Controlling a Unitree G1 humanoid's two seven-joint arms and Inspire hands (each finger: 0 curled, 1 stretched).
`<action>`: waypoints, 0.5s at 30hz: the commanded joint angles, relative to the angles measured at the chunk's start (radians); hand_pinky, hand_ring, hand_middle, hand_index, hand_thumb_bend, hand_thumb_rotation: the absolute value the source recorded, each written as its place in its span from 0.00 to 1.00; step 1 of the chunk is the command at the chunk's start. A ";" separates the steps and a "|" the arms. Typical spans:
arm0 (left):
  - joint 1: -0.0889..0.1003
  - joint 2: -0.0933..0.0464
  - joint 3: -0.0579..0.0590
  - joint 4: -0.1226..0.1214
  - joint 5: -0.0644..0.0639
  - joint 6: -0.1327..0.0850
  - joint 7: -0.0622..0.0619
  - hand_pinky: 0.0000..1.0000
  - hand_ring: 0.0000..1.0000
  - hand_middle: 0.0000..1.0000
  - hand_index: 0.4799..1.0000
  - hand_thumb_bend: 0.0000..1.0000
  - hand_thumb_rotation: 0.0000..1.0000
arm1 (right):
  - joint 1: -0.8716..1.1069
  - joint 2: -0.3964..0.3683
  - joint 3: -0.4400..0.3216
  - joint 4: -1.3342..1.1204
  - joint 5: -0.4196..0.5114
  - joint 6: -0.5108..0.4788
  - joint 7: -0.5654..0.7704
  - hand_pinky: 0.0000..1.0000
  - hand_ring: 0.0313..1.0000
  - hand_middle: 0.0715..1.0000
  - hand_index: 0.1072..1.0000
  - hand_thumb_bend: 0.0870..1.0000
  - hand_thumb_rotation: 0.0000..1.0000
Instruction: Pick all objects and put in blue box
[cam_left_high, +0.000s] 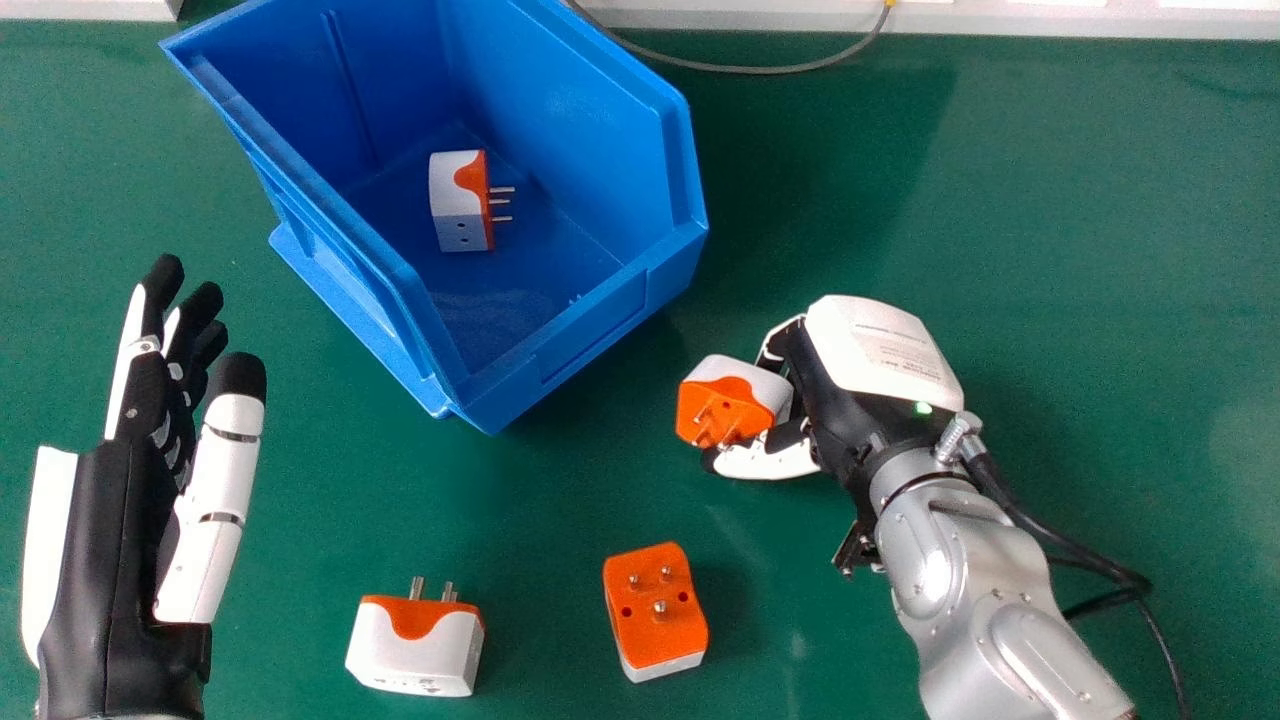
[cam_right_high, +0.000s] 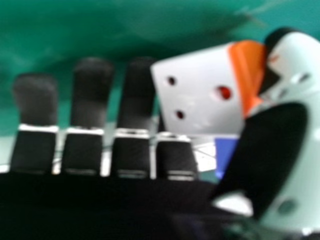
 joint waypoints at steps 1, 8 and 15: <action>0.003 0.008 0.002 -0.020 -0.003 -0.011 -0.002 0.99 0.95 0.95 0.95 0.43 0.82 | 0.004 -0.008 -0.007 -0.052 -0.024 0.010 0.007 0.23 0.30 0.37 0.39 0.12 0.27; -0.006 0.015 0.005 -0.014 -0.001 -0.014 -0.005 1.00 0.95 0.96 0.96 0.42 0.84 | 0.028 -0.029 -0.018 -0.135 -0.046 0.021 0.047 0.22 0.28 0.36 0.40 0.13 0.25; -0.013 0.019 0.009 -0.001 -0.009 -0.024 -0.009 1.00 0.96 0.96 0.96 0.41 0.85 | 0.065 -0.060 -0.037 -0.209 -0.048 0.001 0.057 0.21 0.27 0.34 0.37 0.13 0.26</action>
